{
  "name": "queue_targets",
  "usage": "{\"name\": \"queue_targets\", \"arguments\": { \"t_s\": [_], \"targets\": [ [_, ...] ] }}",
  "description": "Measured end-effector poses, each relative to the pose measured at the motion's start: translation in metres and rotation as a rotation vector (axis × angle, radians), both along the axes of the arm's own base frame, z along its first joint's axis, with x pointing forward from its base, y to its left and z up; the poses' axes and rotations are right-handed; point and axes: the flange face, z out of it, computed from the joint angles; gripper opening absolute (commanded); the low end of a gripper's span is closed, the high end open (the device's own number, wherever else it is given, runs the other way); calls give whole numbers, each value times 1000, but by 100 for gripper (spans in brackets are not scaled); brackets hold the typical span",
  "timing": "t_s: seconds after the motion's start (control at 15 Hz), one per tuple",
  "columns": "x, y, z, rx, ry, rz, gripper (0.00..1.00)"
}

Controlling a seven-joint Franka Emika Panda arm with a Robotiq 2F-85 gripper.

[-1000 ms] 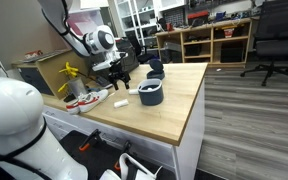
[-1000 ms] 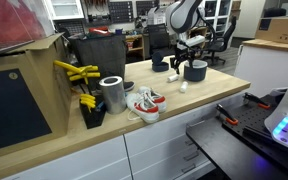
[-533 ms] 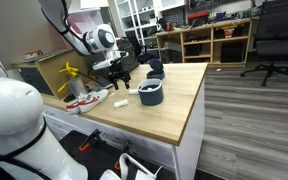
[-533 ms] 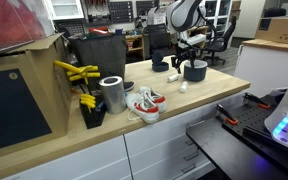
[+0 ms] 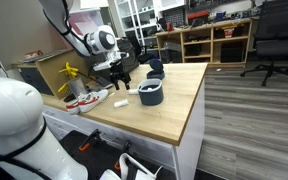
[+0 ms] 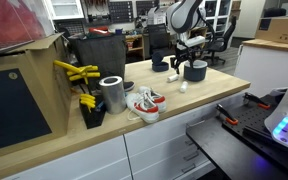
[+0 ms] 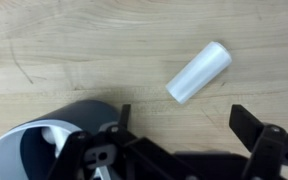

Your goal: Put the two white objects in the white and grey container.

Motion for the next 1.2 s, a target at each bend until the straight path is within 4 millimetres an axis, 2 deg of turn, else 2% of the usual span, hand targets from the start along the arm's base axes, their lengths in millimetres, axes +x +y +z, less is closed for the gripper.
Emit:
{"name": "queue_targets", "arguments": {
  "t_s": [0.2, 0.6, 0.8, 0.87, 0.93, 1.0, 1.2],
  "targets": [
    [-1, 4, -18, 36, -41, -75, 100],
    [-16, 7, -72, 96, -33, -192, 100],
    [-24, 4, -83, 110, -4, -260, 100],
    [-26, 4, -84, 116, 2, -280, 75],
    [-28, 3, -86, 122, 10, -301, 74],
    [-31, 2, -88, 129, 13, -323, 68],
    [-36, 0, -88, 151, -45, -399, 43]
  ]
}}
